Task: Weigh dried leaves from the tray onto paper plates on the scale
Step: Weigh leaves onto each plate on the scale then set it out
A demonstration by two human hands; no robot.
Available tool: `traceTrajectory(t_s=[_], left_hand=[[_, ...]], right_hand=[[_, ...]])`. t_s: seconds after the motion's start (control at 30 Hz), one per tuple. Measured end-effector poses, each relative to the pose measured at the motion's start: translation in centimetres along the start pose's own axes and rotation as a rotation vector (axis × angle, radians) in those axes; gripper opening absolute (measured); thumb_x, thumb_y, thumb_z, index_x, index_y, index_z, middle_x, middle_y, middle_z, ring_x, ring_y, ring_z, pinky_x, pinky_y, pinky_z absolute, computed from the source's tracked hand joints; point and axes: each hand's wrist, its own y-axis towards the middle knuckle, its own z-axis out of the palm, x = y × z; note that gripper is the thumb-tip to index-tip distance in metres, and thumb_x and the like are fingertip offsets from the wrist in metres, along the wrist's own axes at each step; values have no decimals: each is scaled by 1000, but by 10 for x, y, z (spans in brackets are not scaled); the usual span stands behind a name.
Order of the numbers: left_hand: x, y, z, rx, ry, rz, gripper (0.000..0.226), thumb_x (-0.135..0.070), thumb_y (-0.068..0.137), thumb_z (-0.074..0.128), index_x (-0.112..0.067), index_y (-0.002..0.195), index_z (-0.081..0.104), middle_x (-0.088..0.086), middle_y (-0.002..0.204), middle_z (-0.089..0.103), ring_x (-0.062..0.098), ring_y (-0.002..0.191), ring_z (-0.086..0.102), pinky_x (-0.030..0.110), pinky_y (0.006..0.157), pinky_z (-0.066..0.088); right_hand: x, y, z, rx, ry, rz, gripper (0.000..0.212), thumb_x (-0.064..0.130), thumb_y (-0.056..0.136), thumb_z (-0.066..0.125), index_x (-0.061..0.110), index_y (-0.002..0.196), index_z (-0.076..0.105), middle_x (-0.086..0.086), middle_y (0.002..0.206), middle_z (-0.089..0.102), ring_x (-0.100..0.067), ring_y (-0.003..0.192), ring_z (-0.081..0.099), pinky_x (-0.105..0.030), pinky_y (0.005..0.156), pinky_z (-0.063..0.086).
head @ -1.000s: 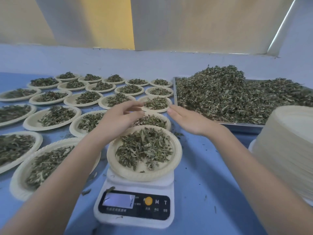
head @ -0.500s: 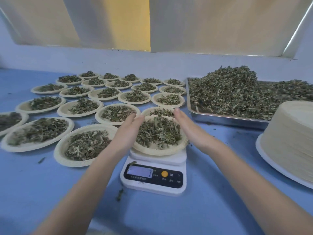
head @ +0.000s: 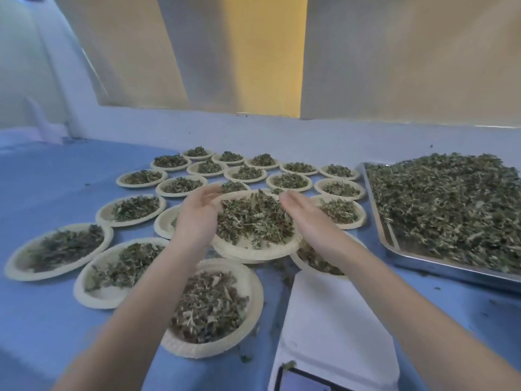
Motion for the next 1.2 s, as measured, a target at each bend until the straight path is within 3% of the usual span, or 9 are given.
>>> traceTrajectory(t_s=[0.1,0.23,0.4,0.53,0.67,0.83,1.0,1.1,1.2], left_hand=[[2,29,-29,-48,-53,-15,40,8,93,38,-20,113,58,-4,118,60,5,40,38,14,34,28],[11,75,-87,-172,-112,-16,38,8,93,41,-22,105,61,-1,122,62,17,57,45,26,51,36],[29,129,-148,-363,-35,35,31,3,95,44,-18,114,58,0,116,59,9,65,49,15,47,38],[55,173,-194,-462,96,16,29,-6,99,41,-12,123,54,-1,92,56,8,61,44,15,44,36],[85,219,-238,-429,90,-92,33,-12,102,38,-7,134,46,-5,86,52,11,65,45,26,55,34],[124,262,-273,-327,54,-166,44,-8,102,34,-14,146,32,10,142,41,22,110,51,34,85,41],[151,284,-283,-223,-93,-229,55,-4,102,33,-20,152,15,0,157,18,17,138,28,29,106,27],[164,295,-287,-234,-157,-227,57,-6,103,31,-24,152,8,-1,159,9,19,142,23,29,108,25],[172,306,-293,-262,-198,-222,58,-10,104,30,-29,152,3,-2,159,8,19,141,25,27,99,28]], right_hand=[[16,28,21,15,-12,-33,65,59,94,35,31,151,19,13,155,23,-13,139,28,-33,103,29],[38,75,67,20,-12,-71,58,50,92,52,26,144,37,7,146,41,-15,126,46,-29,96,35],[73,136,133,61,60,-108,15,38,91,61,27,101,67,6,71,64,-5,51,59,-22,53,50],[99,194,186,174,152,-80,41,25,89,66,11,127,58,5,51,54,-5,37,46,-17,41,43],[110,247,238,239,257,-43,54,15,91,64,3,139,44,-3,63,55,-11,52,52,-23,59,53],[111,301,302,252,142,-82,44,6,91,61,5,134,52,2,93,60,-13,75,59,-39,87,54],[109,337,343,268,-213,-164,19,23,97,47,17,82,55,1,78,52,-15,70,48,-32,63,36],[106,352,361,432,-266,-67,50,45,101,31,15,141,35,-7,138,44,-26,123,45,-39,97,37],[102,362,376,483,-352,-49,67,58,98,20,25,153,1,-9,160,5,-32,146,12,-51,116,16]])
